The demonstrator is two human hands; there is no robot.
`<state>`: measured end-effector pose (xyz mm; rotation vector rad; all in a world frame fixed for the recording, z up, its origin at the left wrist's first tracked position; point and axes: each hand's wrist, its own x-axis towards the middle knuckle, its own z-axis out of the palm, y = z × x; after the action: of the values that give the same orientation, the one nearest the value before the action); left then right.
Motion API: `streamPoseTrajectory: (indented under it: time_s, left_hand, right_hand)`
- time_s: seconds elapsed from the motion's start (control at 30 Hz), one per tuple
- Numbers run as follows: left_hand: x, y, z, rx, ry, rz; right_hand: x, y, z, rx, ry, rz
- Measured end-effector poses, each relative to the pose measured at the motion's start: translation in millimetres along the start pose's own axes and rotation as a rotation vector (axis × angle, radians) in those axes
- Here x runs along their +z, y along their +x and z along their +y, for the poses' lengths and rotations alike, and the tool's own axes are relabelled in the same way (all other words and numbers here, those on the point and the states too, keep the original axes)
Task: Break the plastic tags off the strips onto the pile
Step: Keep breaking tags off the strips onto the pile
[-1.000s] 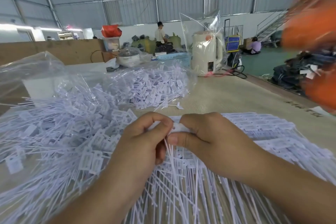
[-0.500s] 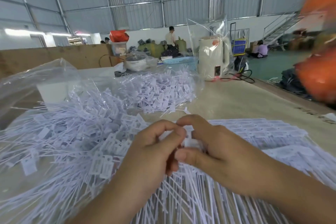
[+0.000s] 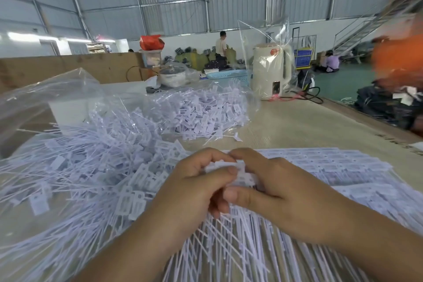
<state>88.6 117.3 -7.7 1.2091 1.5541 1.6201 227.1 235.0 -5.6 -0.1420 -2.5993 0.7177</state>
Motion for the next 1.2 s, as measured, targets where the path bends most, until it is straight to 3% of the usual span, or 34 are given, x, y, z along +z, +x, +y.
streamPoseTrajectory:
  time_s: [0.17,0.4,0.63,0.9,1.07,1.2]
  left_hand:
    - [-7,4,-1,0.000,-0.004,0.083]
    - [-5,2,2,0.021,0.033,0.086]
    - [2,-3,1,0.030,0.114,0.032]
    - [6,1,4,-0.007,-0.206,0.095]
    - [-3,4,4,-0.130,-0.332,0.143]
    - [-3,3,3,-0.028,-0.189,0.121]
  right_hand:
    - [-9,1,6,0.059,-0.021,-0.053]
    - [-20,0,9,0.054,0.062,-0.145]
    - [-17,2,7,0.011,-0.021,-0.121]
    - [-2,1,-4,-0.035,-0.115,0.168]
    - [-13,2,0,-0.044,0.122,0.400]
    - [-12,-2,1,-0.087,0.092,0.192]
